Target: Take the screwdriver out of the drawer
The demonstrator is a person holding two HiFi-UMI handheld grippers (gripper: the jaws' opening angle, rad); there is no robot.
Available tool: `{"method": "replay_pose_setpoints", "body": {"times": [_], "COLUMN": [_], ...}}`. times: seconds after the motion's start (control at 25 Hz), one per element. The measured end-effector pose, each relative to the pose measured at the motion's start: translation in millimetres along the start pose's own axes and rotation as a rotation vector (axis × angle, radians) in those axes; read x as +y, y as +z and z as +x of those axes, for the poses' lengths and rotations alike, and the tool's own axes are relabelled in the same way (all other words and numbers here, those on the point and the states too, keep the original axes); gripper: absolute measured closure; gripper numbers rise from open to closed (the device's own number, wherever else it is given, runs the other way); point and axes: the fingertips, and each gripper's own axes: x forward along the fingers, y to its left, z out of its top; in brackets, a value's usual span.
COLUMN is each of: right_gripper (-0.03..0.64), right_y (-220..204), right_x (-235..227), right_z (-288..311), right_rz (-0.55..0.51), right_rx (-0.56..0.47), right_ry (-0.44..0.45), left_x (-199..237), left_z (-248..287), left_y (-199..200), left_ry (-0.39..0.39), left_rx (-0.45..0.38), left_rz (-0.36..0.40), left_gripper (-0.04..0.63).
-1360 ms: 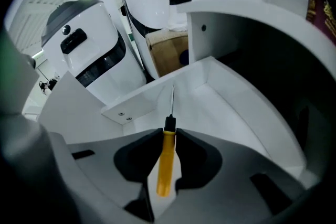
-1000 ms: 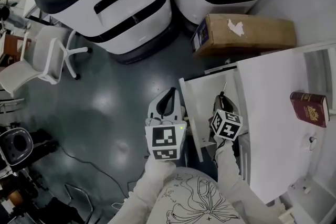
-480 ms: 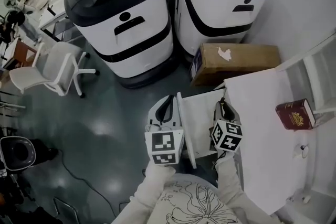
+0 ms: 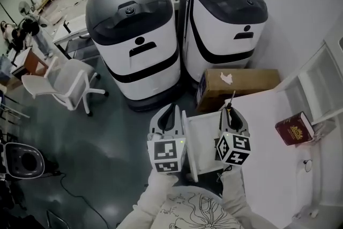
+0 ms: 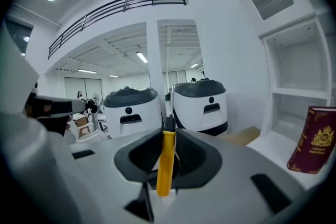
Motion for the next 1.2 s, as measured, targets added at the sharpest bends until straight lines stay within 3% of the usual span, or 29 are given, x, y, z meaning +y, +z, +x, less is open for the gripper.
{"method": "replay_pose_setpoints", "body": {"times": [0.48, 1.2], "right_gripper": [0.540, 0.540], "right_y": [57.0, 68.3], "right_x": [17.0, 37.9], "right_z": [-26.9, -43.8], "right_rz": [-0.025, -0.050], "right_rx": [-0.137, -0.175], "right_ry": [0.047, 0.082], "left_x": [-0.8, 8.4], "left_z": [-25.6, -45.4], "left_y": [43.3, 48.4], "left_ry": [0.030, 0.050], "left_rx": [-0.096, -0.120], "left_rz": [0.047, 0.036], "left_gripper": [0.588, 0.587]}}
